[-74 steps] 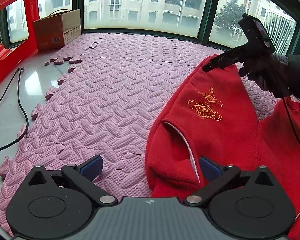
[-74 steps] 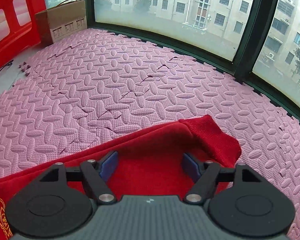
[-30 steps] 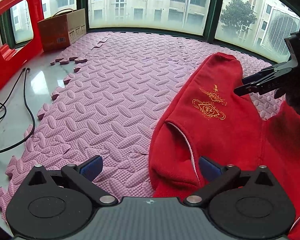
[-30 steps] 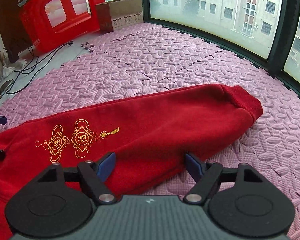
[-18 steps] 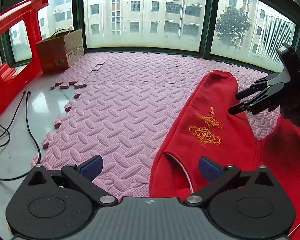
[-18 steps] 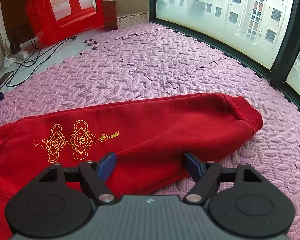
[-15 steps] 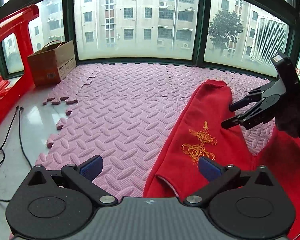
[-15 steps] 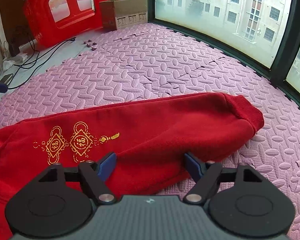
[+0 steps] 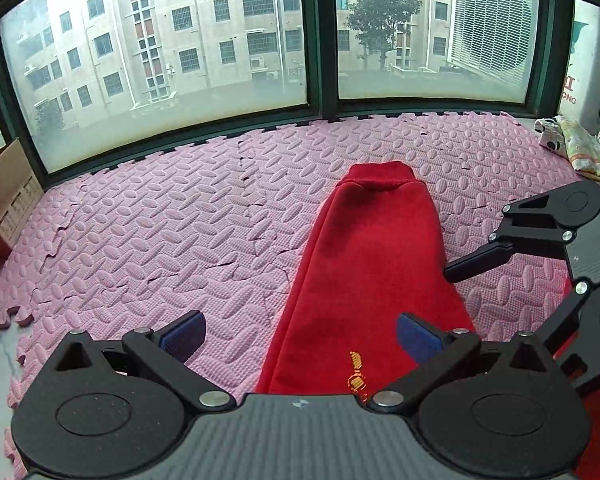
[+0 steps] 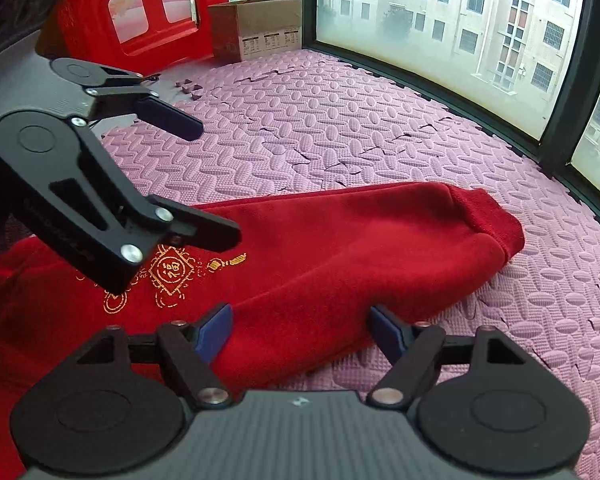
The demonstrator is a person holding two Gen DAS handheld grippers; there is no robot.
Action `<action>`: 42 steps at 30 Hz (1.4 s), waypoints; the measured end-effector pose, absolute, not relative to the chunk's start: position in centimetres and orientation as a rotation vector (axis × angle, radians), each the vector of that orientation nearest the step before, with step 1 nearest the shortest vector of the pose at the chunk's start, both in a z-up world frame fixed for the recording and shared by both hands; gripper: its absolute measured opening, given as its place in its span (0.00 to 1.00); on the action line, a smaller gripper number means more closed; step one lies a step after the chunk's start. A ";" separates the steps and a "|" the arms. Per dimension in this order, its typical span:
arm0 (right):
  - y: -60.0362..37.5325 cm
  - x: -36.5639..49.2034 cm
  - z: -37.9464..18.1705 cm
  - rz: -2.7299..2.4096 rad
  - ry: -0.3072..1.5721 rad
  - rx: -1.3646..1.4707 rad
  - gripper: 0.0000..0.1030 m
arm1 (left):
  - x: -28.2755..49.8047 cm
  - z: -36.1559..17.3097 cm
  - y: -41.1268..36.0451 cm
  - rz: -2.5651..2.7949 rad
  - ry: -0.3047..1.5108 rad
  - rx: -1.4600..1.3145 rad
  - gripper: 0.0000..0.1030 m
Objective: Fold clothes
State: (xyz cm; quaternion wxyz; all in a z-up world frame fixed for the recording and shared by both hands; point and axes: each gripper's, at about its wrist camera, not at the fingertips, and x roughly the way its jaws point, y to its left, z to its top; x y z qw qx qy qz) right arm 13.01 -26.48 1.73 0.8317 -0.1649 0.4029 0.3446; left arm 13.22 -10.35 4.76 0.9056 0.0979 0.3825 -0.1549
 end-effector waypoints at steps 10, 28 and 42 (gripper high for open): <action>-27.3 12.7 0.9 0.736 0.863 -0.352 0.76 | 16.3 1.1 -11.6 -0.262 0.809 0.310 1.00; -28.2 13.0 1.2 0.693 0.859 -0.315 0.80 | 16.1 3.4 -13.4 -0.279 0.717 0.338 1.00; -29.3 13.0 0.7 0.671 0.872 -0.284 0.80 | 19.4 0.6 -14.0 -0.204 0.676 0.428 1.00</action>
